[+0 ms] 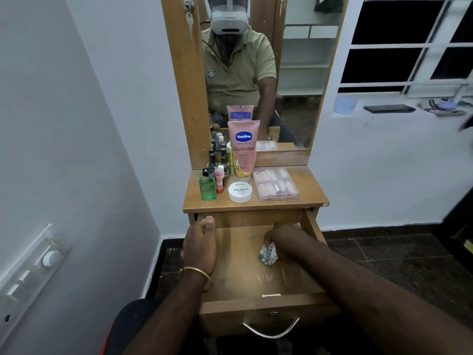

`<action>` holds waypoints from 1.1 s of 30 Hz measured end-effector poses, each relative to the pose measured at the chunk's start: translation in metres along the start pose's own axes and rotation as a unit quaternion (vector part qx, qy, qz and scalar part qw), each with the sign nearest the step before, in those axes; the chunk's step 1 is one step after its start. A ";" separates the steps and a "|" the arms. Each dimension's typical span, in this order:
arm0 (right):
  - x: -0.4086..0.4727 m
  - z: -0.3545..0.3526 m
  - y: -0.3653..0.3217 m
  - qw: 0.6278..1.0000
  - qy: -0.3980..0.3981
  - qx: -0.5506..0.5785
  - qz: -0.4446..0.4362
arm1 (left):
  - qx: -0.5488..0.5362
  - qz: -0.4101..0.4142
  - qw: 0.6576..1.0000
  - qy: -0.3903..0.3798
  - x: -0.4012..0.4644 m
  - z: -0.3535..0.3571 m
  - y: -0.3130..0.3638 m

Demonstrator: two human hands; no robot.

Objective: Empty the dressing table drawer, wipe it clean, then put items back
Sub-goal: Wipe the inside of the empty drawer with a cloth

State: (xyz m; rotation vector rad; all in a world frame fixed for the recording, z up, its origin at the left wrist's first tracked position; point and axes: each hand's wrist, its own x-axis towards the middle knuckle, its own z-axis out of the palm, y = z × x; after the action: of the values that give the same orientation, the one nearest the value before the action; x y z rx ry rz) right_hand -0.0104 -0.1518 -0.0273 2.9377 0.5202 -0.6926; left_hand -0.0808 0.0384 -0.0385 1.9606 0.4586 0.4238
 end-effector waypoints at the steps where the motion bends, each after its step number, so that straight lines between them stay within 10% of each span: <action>1: -0.002 0.004 0.003 1.000 0.021 0.005 0.015 | 0.001 -0.001 1.000 -0.002 0.000 0.000 0.000; 12: 0.010 0.034 -0.052 0.962 0.043 0.220 0.158 | 0.015 0.008 1.000 -0.002 0.000 0.000 0.001; 25: 0.008 0.020 -0.094 0.981 -0.030 0.106 -0.158 | -0.002 -0.004 1.000 -0.003 -0.001 0.000 -0.002; 33: 0.001 0.013 -0.031 0.987 -0.075 0.024 -0.142 | 0.012 -0.001 1.000 -0.001 -0.003 -0.003 0.003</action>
State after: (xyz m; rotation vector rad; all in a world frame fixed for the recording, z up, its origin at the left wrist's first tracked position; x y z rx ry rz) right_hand -0.0260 -0.1242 -0.0387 2.8523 0.9298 -0.9578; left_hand -0.0843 0.0378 -0.0346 1.9832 0.4659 0.4162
